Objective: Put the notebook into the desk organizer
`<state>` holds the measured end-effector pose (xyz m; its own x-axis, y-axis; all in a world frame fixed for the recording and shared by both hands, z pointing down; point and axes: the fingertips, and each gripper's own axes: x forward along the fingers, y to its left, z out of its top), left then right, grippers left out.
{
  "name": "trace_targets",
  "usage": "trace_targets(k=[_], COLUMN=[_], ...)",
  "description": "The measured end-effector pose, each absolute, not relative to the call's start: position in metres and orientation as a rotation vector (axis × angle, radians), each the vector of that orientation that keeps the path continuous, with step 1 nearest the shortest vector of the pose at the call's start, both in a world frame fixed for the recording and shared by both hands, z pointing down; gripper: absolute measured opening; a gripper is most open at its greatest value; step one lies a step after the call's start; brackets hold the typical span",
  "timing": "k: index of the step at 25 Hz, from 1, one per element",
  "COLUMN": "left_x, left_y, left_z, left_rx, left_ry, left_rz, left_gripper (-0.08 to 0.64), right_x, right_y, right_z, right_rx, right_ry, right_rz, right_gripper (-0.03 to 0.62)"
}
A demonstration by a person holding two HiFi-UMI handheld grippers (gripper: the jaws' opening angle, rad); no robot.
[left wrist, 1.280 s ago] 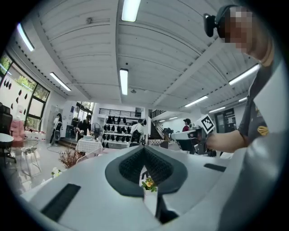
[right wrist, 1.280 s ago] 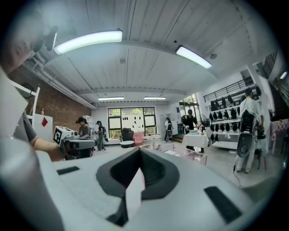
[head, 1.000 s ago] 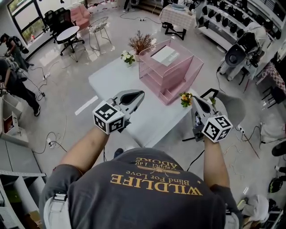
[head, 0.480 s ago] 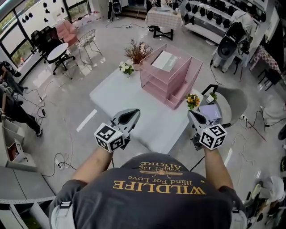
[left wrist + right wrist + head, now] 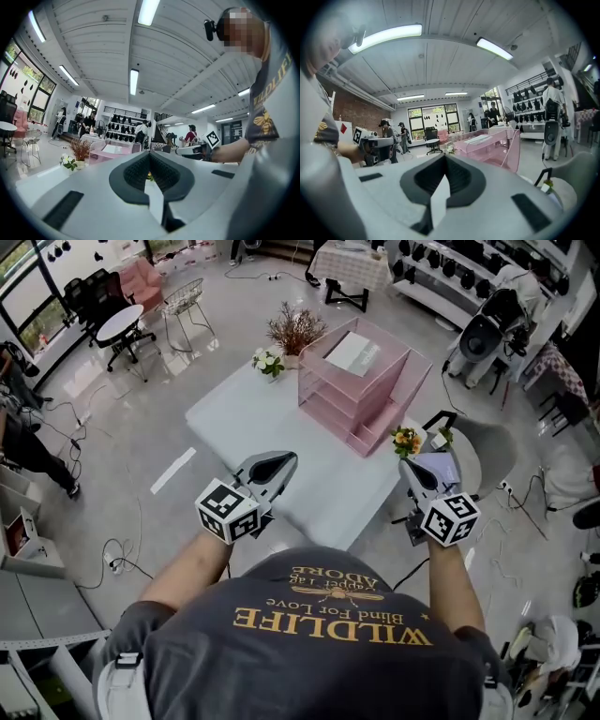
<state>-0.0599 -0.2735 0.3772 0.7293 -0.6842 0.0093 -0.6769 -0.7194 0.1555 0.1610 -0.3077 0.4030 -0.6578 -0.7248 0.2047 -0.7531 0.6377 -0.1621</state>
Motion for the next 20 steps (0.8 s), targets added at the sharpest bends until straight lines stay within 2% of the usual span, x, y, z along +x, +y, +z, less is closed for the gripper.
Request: trace_targets(k=[20], left_x=[-0.0599], left_y=[-0.2659], left_z=[0.3744], left_rx=[2.778], left_ry=[-1.116], left_rz=[-0.085], left_gripper=[0.0], right_x=[0.163], right_y=[-0.3052], right_z=[0.3953], right_rx=[1.231], right_ry=[-2.719], right_rz=[0.289], right_gripper=[-0.002])
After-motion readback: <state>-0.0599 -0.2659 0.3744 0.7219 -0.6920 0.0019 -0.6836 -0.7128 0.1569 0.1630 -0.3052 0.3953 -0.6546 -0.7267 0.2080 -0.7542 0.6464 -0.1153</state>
